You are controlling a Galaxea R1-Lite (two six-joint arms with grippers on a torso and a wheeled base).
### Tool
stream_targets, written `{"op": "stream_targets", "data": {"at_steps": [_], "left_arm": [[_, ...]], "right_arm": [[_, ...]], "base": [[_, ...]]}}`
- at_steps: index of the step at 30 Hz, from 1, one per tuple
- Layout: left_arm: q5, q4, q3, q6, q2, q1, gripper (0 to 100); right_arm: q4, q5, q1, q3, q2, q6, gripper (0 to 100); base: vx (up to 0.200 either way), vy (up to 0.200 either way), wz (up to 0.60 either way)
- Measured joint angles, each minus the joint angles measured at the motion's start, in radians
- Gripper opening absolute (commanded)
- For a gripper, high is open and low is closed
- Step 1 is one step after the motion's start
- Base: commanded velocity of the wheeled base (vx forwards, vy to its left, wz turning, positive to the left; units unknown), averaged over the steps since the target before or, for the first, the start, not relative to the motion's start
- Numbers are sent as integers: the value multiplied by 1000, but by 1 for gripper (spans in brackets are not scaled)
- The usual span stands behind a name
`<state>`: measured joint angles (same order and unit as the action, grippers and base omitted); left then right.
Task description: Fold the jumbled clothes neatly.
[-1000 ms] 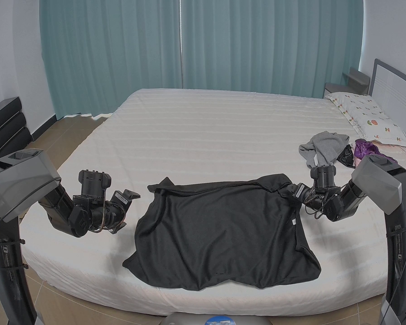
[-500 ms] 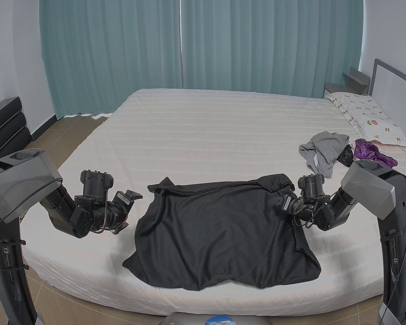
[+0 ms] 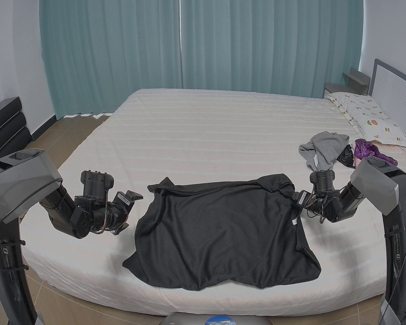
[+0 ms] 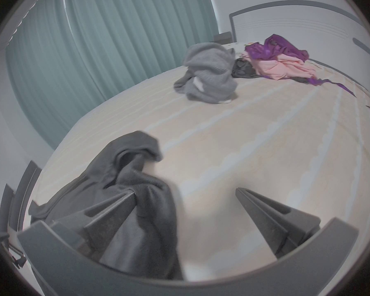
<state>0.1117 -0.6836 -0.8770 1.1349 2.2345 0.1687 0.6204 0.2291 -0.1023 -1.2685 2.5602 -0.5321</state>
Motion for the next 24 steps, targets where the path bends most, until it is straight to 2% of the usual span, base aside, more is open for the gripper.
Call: {"op": "stream_targets", "data": {"at_steps": [8, 16, 18, 24], "left_arm": [[-1, 0, 5, -1, -2, 2, 100], [-1, 0, 6, 0, -2, 1, 100], [0, 0, 6, 0, -2, 1, 100], [-3, 0, 6, -4, -3, 2, 100]], "right_arm": [[10, 39, 111, -22, 3, 13, 100], [61, 36, 132, -33, -5, 0, 100], [95, 20, 128, -22, -12, -9, 100], [135, -104, 82, 63, -44, -38, 100]], "base": [[0, 0, 0], [0, 0, 0], [0, 0, 0], [0, 0, 0]]}}
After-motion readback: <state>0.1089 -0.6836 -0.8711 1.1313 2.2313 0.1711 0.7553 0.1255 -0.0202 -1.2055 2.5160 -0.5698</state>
